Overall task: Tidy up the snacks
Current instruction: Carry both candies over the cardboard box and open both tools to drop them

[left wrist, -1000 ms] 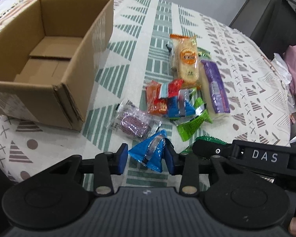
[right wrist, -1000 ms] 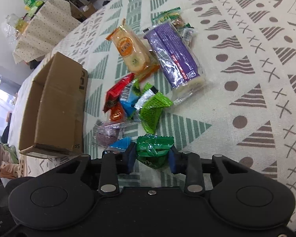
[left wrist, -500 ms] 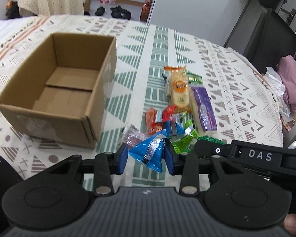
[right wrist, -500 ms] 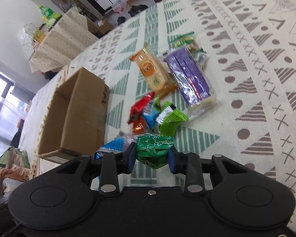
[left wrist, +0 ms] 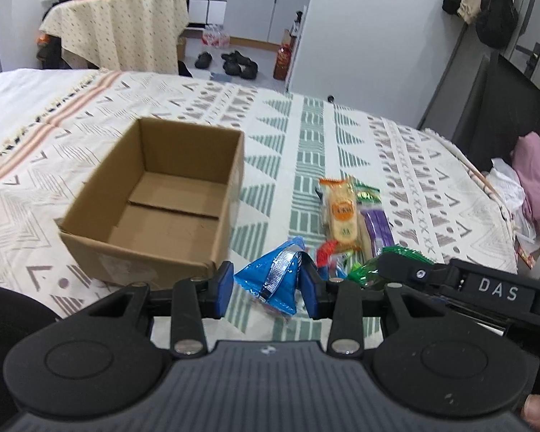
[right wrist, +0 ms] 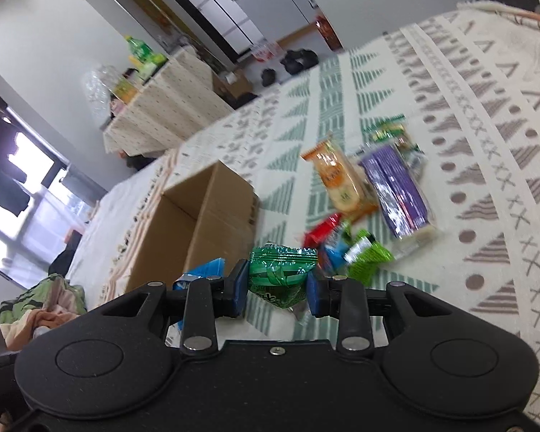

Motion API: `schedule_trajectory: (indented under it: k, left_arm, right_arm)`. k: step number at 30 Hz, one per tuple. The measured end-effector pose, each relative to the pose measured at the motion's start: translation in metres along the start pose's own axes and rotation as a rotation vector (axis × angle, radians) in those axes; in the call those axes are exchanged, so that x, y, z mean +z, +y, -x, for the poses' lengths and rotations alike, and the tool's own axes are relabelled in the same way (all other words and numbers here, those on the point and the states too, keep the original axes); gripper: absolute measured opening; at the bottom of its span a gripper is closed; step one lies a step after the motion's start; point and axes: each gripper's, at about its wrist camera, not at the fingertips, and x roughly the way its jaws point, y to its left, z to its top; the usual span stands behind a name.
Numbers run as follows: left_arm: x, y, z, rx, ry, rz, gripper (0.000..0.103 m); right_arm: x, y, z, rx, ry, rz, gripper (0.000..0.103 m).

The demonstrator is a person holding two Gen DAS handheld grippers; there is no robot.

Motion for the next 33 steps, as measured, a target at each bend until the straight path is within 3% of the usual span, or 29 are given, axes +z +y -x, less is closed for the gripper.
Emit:
schedule_trajectory:
  k: [13, 33]
  left_arm:
    - [0.019, 0.03, 0.02, 0.048, -0.062, 0.06, 0.039]
    - [0.047, 0.106, -0.004, 0.098, -0.048, 0.181, 0.039]
  right_arm:
    - [0.007, 0.03, 0.005, 0.035, -0.099, -0.005, 0.032]
    - [0.009, 0.076, -0.054, 0.137, -0.07, -0.003, 0.032]
